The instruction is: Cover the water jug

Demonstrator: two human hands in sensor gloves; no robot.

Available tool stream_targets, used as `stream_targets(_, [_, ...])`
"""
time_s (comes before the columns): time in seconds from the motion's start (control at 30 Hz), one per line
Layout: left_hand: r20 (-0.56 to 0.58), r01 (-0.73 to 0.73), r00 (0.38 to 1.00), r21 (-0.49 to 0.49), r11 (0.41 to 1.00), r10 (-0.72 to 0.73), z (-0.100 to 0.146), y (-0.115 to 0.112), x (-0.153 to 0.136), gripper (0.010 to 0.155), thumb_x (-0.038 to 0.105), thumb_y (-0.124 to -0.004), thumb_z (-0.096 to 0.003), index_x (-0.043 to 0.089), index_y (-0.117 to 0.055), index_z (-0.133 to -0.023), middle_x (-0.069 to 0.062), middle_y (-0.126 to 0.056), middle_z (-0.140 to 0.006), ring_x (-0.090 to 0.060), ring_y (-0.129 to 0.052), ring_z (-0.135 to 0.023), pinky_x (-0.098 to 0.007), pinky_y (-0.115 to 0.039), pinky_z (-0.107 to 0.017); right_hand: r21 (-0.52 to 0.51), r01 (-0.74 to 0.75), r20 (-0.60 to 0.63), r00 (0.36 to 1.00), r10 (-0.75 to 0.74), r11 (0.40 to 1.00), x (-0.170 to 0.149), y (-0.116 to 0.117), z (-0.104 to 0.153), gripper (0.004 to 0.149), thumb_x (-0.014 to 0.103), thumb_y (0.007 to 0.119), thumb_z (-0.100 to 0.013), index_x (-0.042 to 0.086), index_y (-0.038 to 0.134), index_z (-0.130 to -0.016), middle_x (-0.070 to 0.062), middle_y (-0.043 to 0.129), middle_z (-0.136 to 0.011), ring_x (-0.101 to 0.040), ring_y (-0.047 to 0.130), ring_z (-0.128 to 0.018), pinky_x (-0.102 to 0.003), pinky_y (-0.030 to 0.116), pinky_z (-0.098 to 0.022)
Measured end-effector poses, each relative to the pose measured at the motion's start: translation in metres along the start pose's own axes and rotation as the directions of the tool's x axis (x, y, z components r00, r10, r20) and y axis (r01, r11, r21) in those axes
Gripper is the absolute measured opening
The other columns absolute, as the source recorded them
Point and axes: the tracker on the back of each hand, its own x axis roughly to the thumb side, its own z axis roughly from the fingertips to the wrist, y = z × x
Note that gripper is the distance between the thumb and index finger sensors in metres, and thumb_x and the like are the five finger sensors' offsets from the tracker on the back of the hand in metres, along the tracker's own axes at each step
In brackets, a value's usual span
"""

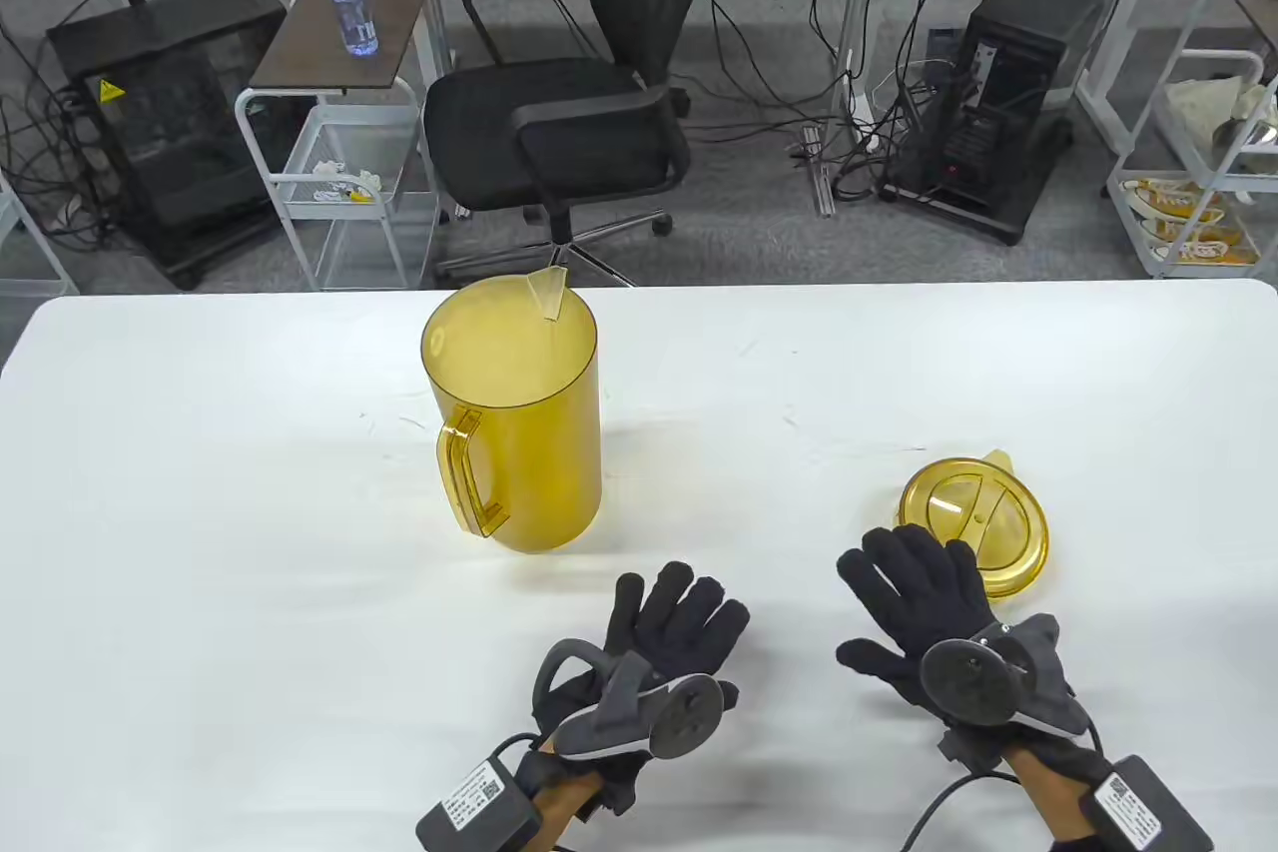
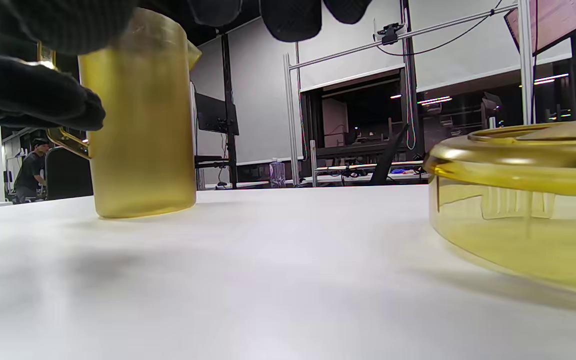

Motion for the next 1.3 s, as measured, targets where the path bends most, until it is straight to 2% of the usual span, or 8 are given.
stream_targets(0.4, [0.023,0.002,1.000,0.018,1.000,-0.003,0.002,0.000,0.004,0.074,0.057,-0.058,-0.0531,0.031,-0.034,-0.118,-0.003,-0.034,-0.131,-0.035,-0.023,-0.120,-0.064,-0.025,-0.085,-0.023,-0.009,-0.024,1.000,0.009,1.000,-0.008,-0.003,0.002,0.080,0.063,0.070,-0.046,0.035,0.038,-0.114,-0.011,0.044,-0.124,-0.042,0.038,-0.112,-0.071,0.039,-0.075])
stream_targets(0.8, [0.005,-0.007,1.000,0.044,0.999,0.007,0.002,-0.001,0.001,0.074,0.057,-0.058,-0.0532,0.031,-0.034,-0.118,-0.004,-0.035,-0.131,-0.035,-0.025,-0.120,-0.064,-0.026,-0.085,0.001,-0.026,-0.117,0.993,0.026,1.000,-0.035,0.000,0.001,0.080,0.062,0.071,-0.047,0.034,0.037,-0.114,-0.012,0.043,-0.124,-0.042,0.038,-0.112,-0.071,0.039,-0.075])
stream_targets(1.07, [0.009,-0.012,1.000,0.053,0.999,0.012,0.003,-0.002,0.002,0.074,0.057,-0.058,-0.0533,0.031,-0.033,-0.118,-0.004,-0.036,-0.131,-0.035,-0.026,-0.120,-0.064,-0.026,-0.085,0.114,-0.080,-0.245,0.964,0.106,0.990,-0.057,0.010,-0.001,0.082,0.061,0.071,-0.048,0.034,0.032,-0.115,-0.016,0.037,-0.125,-0.046,0.032,-0.111,-0.072,0.035,-0.074])
stream_targets(1.3, [0.013,-0.014,1.000,0.057,0.998,0.014,0.003,-0.001,0.003,0.074,0.057,-0.058,-0.0534,0.031,-0.033,-0.118,-0.003,-0.036,-0.131,-0.035,-0.026,-0.120,-0.064,-0.026,-0.085,0.228,-0.138,-0.372,0.902,0.217,0.964,-0.078,0.021,-0.002,0.086,0.062,0.072,-0.048,0.035,0.024,-0.115,-0.019,0.029,-0.125,-0.049,0.023,-0.109,-0.074,0.030,-0.073])
